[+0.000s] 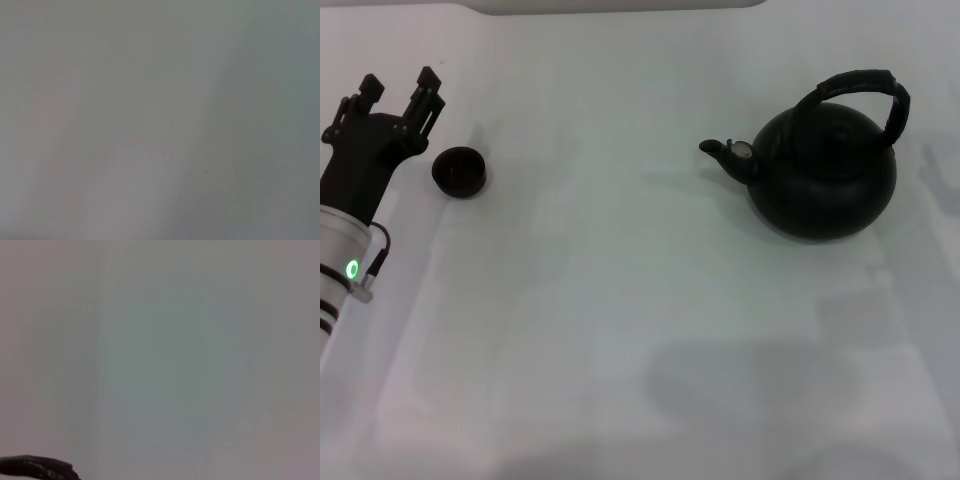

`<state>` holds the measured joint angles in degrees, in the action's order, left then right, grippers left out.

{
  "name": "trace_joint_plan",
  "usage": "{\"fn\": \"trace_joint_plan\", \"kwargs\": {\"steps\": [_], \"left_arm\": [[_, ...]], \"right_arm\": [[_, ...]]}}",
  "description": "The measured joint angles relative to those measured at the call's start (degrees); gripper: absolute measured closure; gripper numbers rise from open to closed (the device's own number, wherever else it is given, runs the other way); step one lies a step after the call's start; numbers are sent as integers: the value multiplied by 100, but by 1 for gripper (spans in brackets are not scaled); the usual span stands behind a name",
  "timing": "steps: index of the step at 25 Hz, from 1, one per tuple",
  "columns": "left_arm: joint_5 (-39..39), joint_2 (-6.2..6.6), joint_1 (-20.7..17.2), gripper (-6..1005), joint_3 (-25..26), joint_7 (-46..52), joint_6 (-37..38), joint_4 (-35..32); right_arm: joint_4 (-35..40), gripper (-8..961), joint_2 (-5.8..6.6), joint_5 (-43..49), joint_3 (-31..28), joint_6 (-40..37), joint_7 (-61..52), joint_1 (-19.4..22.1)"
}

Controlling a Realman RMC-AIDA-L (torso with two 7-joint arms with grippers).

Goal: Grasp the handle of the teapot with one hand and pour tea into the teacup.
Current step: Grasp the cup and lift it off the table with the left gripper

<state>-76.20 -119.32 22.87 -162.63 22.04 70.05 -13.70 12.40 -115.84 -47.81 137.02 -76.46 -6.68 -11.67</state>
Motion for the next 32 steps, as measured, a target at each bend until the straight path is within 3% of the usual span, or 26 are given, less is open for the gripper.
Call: {"fn": "trace_joint_plan", "kwargs": {"steps": [6,11,12,13,17,23,32], "left_arm": [[206,66,192,226,-12,252,16,31],[694,120,623,226,-22,1309,-34,680],[1051,125,871,225,-22,2054,-55,1199],[1051,125,871,225,-22,2054,-55,1199],[1940,112,1383,225,-23,3513,-96,2426],[3290,93,2043,224,-30,4896,-87,3650],[5489,75,2906,223,-39,6200,8,4729]], "right_arm": [[-18,80,3,0,-7,-1,9,-32],[-23,80,7,0,-9,-1,28,-41],[-21,80,8,0,-9,-1,30,-41],[-21,80,8,0,-9,-1,30,-41],[-35,81,9,0,-9,-1,32,-39],[-44,81,9,0,-9,-1,34,-37],[-53,79,18,-9,-151,65,36,-102]]}}
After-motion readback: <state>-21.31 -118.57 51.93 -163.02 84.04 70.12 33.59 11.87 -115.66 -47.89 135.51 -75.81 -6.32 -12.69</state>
